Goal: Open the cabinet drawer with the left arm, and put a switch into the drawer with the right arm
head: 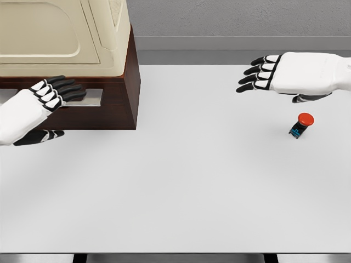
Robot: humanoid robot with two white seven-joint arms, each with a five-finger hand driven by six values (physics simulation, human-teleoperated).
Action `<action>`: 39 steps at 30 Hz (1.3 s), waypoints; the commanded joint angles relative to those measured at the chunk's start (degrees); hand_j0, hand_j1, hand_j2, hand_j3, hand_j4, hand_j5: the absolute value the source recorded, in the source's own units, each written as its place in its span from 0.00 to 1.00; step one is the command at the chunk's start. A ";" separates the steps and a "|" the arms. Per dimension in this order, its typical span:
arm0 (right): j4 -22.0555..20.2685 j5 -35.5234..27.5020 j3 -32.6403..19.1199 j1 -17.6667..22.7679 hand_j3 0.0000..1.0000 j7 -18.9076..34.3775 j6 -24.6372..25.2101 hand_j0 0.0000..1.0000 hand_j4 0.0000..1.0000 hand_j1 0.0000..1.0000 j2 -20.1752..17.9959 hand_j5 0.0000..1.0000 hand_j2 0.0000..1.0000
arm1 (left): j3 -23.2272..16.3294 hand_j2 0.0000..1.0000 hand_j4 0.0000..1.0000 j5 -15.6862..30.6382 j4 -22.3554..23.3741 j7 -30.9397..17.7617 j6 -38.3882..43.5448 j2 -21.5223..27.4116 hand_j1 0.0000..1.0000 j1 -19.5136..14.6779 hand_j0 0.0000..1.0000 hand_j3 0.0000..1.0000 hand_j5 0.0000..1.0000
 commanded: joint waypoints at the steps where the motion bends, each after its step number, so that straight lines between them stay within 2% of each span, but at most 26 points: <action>1: 0.00 -0.14 -0.04 0.00 1.00 -0.03 0.15 1.00 1.00 1.00 -0.16 1.00 1.00 | -0.79 1.00 1.00 0.37 0.01 0.03 -0.01 0.03 1.00 0.00 1.00 1.00 1.00; 5: 0.27 -0.31 -0.13 0.26 1.00 -0.03 0.15 1.00 1.00 1.00 -0.33 1.00 1.00 | -0.88 1.00 1.00 0.37 0.01 -0.49 -0.01 0.21 1.00 -1.41 1.00 1.00 1.00; 6: 0.62 -0.05 -0.39 0.18 1.00 -0.03 0.15 1.00 1.00 1.00 -2.35 1.00 1.00 | -0.88 1.00 1.00 1.16 0.01 -1.46 -0.01 0.21 1.00 -3.51 1.00 1.00 1.00; 8: 1.32 -0.31 -0.75 0.18 1.00 -0.03 0.15 1.00 1.00 1.00 -8.77 1.00 1.00 | -0.88 1.00 1.00 3.53 0.01 -1.72 -0.01 1.00 1.00 -4.83 1.00 1.00 1.00; 9: 1.15 -0.31 -0.57 0.18 1.00 -0.03 0.15 1.00 1.00 1.00 -11.58 1.00 1.00 | -0.88 1.00 1.00 5.90 0.01 -4.97 -0.01 1.09 1.00 -5.71 1.00 1.00 1.00; 10: 0.62 -0.40 -0.13 0.35 1.00 -0.03 0.15 1.00 1.00 1.00 -13.87 1.00 1.00 | -0.97 1.00 1.00 9.51 0.01 -10.33 -0.01 0.91 1.00 -6.15 1.00 1.00 1.00; 11: 0.44 -0.23 0.04 0.61 1.00 -0.03 0.15 1.00 1.00 1.00 -14.48 1.00 1.00 | -1.40 1.00 1.00 11.62 0.01 -14.20 -0.01 0.73 1.00 -6.33 1.00 1.00 1.00; 14: 0.53 -0.05 3.21 1.41 1.00 -0.03 0.15 1.00 1.00 1.00 -15.89 1.00 1.00 | -4.83 1.00 1.00 12.76 0.01 -21.58 -0.01 0.38 1.00 -8.96 1.00 1.00 1.00; 17: 0.71 0.30 5.58 2.72 1.00 -0.03 0.15 1.00 1.00 1.00 -14.49 1.00 1.00 | -4.92 1.00 1.00 14.78 0.01 -25.19 -0.01 0.30 1.00 -9.05 1.00 1.00 1.00; 19: 1.15 0.48 5.67 2.81 1.00 -0.03 0.15 1.00 1.00 1.00 -11.41 1.00 1.00 | -5.89 1.00 1.00 15.49 0.01 -25.37 -0.01 0.30 1.00 -9.40 1.00 1.00 1.00; 21: 2.99 0.65 5.67 2.81 1.00 -0.03 0.15 1.00 1.00 1.00 -9.21 1.00 1.00 | -5.98 1.00 1.00 15.66 0.01 -25.98 -0.01 0.30 1.00 -9.49 1.00 1.00 1.00; 22: 5.63 0.65 5.67 2.81 1.00 -0.03 0.15 1.00 1.00 1.00 -7.63 1.00 1.00 | -5.98 1.00 1.00 15.66 0.01 -25.98 -0.01 0.30 1.00 -9.84 1.00 1.00 1.00; 29: 10.20 2.67 8.48 2.81 1.00 -0.03 0.15 1.00 1.00 1.00 -5.52 1.00 1.00 | -5.98 1.00 1.00 15.05 0.10 -25.81 5.54 -0.58 1.00 -11.16 1.00 1.00 1.00; 32: 11.61 2.76 8.75 2.81 1.00 -0.03 0.15 1.00 1.00 1.00 -5.52 1.00 1.00 | -5.98 1.00 1.00 14.87 0.72 -25.81 5.72 -0.76 1.00 -11.60 1.00 1.00 1.00; 34: 13.71 3.37 8.75 2.81 1.00 -0.03 0.15 1.00 1.00 1.00 -4.20 1.00 1.00 | -6.06 1.00 1.00 14.78 1.24 -25.81 6.68 -1.99 1.00 -11.69 1.00 1.00 1.00; 39: 14.95 4.17 8.75 2.81 1.00 -0.03 0.15 1.00 1.00 1.00 -2.09 1.00 1.00 | -7.12 1.00 1.00 14.70 2.56 -25.72 8.88 -2.34 1.00 -11.78 1.00 1.00 1.00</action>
